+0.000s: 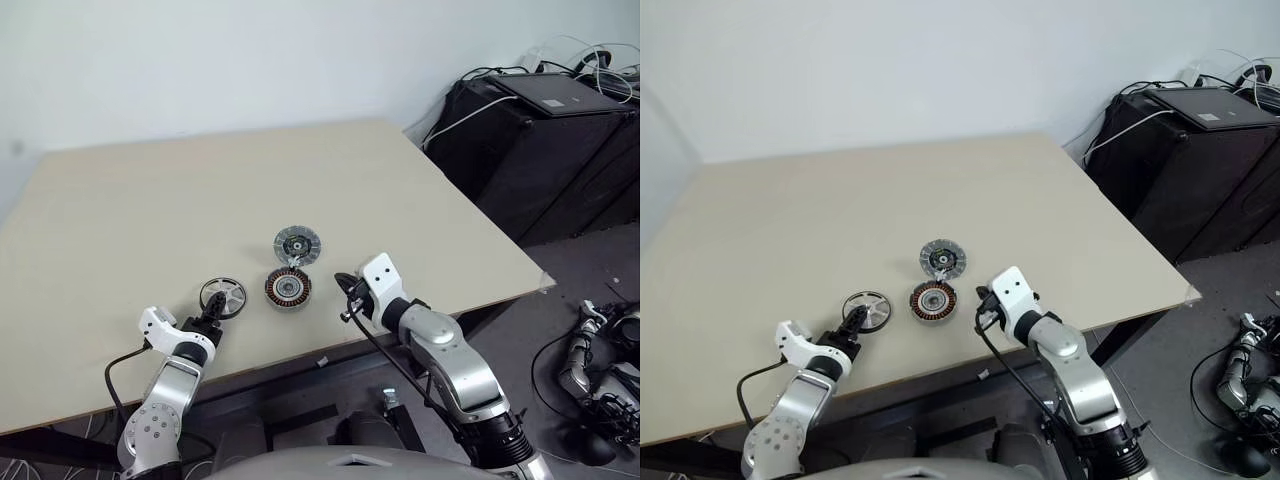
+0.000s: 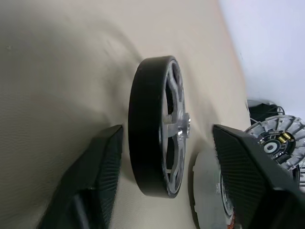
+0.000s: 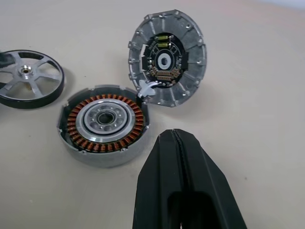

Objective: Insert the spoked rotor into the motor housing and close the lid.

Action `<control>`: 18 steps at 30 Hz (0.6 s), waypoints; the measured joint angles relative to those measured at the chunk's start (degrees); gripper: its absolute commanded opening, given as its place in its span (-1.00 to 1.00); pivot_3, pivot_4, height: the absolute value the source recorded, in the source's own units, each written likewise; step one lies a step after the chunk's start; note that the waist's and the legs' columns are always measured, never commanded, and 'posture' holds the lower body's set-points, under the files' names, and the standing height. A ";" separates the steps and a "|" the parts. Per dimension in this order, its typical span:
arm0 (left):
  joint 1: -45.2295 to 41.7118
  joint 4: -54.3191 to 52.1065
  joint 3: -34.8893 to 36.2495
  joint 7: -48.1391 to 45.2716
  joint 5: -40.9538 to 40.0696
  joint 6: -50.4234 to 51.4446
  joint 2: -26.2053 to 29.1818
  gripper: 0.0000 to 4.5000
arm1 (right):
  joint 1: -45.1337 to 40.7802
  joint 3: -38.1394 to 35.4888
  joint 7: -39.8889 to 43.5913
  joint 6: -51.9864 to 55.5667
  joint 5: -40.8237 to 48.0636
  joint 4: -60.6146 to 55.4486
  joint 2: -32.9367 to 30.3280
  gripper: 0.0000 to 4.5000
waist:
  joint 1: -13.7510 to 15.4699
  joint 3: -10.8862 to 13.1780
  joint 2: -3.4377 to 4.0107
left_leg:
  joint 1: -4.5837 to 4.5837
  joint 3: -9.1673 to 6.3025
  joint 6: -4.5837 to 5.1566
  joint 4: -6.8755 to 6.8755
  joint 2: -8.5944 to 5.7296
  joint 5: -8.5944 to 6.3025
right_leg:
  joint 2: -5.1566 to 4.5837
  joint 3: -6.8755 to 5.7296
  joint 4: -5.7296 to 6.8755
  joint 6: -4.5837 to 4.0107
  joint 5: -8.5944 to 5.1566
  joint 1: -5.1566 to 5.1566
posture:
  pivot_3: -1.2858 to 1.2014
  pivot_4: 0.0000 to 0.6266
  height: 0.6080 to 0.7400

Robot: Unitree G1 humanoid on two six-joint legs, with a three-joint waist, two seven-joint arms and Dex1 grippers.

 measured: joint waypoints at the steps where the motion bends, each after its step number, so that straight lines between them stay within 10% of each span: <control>1: 0.00 0.09 0.01 0.00 0.01 0.00 0.00 -0.24 | 0.01 -0.12 -0.02 0.00 0.00 0.00 -0.06 -1.00 | 0.01 0.00 0.00 | 0.00 0.00 0.00 0.00 0.00 0.00 | 0.00 0.00 0.00 0.00 0.00 0.00 | 0.03 -1.00 1.00; 5: -0.01 0.11 0.02 -0.15 0.03 -0.14 -0.02 -0.81 | 0.03 -0.35 -0.05 0.00 0.00 -0.04 -0.06 -1.00 | 0.01 0.00 0.00 | 0.00 -0.01 0.00 0.01 0.00 0.00 | 0.00 0.00 0.00 0.00 0.00 0.00 | 0.03 -1.00 1.00; 18: 0.15 -0.40 0.44 -2.66 -2.82 -2.05 -0.17 -0.81 | 0.23 -0.33 -0.01 0.03 -0.01 -0.18 -0.06 -1.00 | 0.03 0.02 -0.03 | -0.01 -0.01 0.00 0.01 0.00 0.00 | 0.00 0.00 -0.01 0.00 0.00 -0.01 | 0.03 -1.00 1.00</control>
